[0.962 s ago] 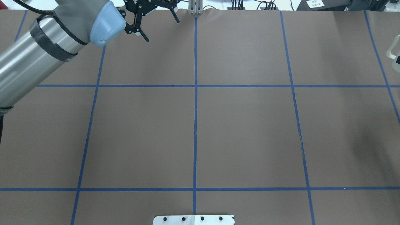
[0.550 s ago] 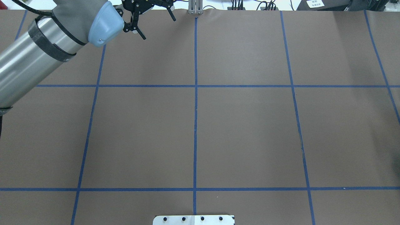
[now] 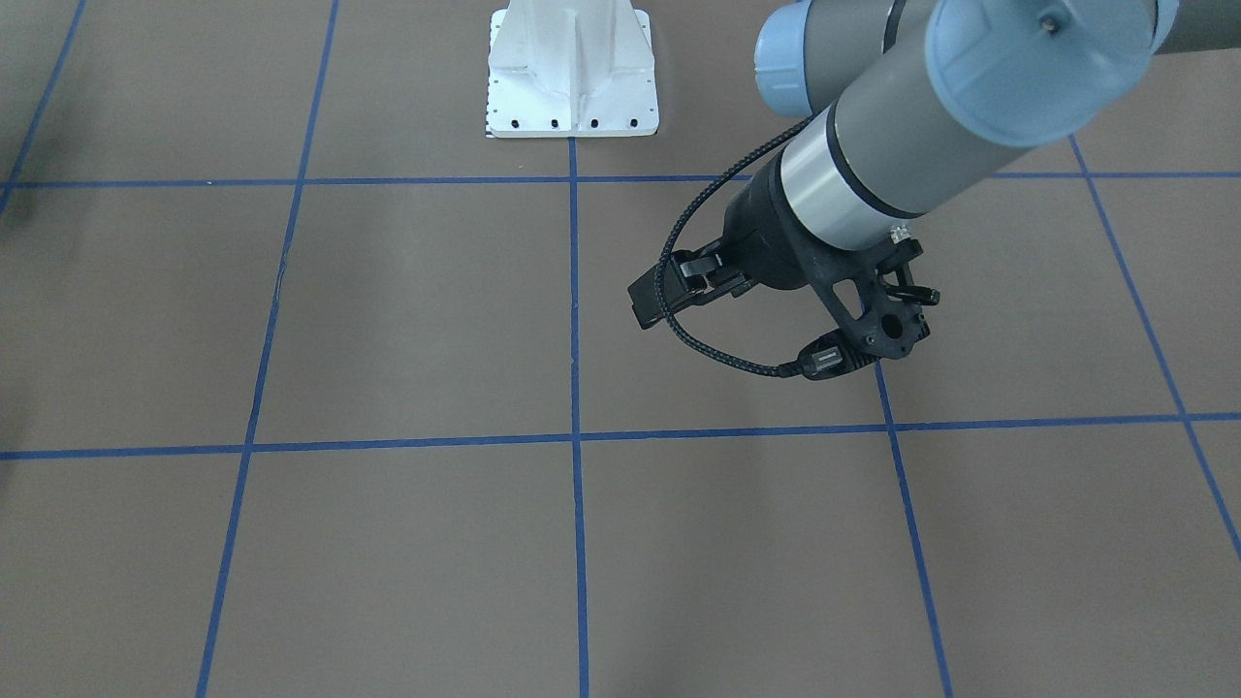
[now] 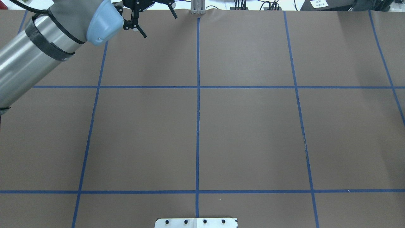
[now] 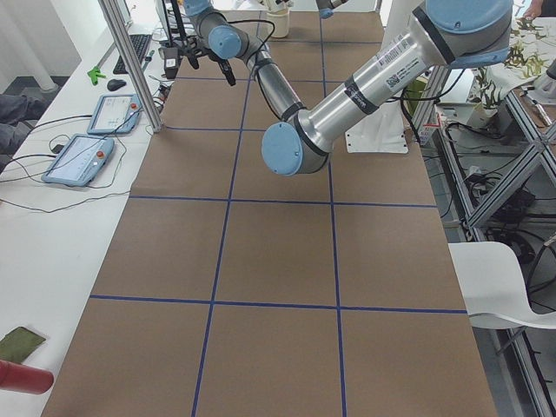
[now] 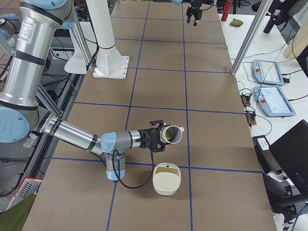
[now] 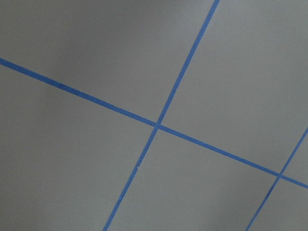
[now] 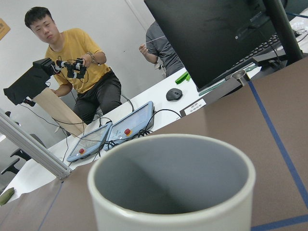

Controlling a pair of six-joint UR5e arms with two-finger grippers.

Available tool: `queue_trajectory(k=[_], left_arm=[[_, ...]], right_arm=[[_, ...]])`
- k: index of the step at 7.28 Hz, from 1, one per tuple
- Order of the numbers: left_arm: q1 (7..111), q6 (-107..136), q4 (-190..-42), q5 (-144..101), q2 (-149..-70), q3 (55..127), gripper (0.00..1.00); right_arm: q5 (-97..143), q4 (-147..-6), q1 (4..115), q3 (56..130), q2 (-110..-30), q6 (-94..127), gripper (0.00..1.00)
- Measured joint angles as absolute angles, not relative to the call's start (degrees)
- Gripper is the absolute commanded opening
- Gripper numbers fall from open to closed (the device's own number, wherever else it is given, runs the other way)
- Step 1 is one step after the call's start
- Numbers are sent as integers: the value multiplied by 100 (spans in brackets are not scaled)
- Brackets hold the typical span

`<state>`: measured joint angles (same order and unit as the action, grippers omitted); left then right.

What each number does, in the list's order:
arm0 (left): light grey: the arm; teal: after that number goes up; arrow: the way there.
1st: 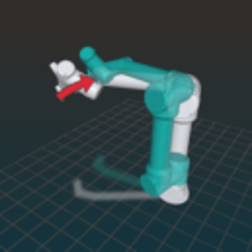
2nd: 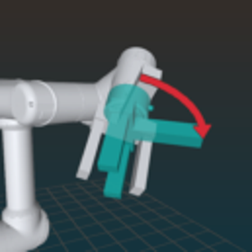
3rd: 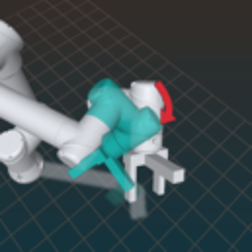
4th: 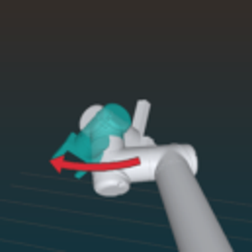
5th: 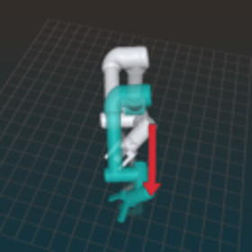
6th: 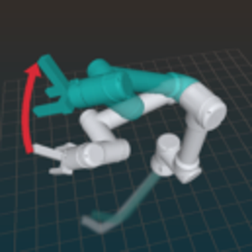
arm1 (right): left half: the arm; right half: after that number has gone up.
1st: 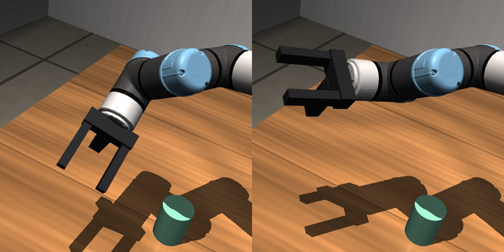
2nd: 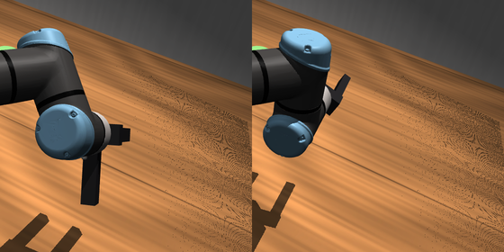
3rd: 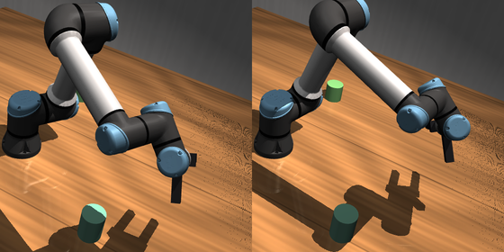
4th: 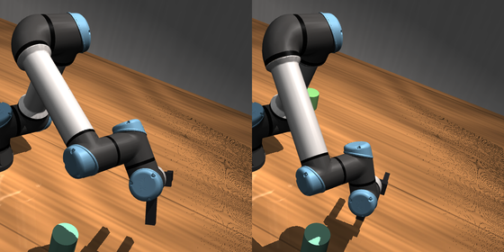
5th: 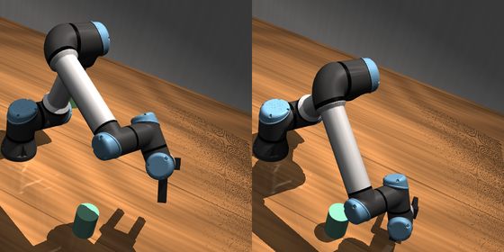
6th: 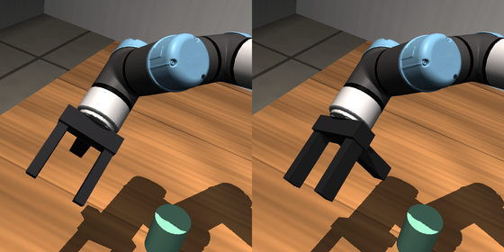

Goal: Left arm hands cup to right arm to dump lemon

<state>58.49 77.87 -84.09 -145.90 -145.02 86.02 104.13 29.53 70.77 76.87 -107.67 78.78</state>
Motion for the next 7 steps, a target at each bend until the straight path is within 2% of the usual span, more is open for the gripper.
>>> queue_trajectory(k=[7], left_arm=[[5953,7709,-8411,-14554,-14503,8613,100]], right_arm=[[10486,4032,7156,6737,-10453,10533,0]])
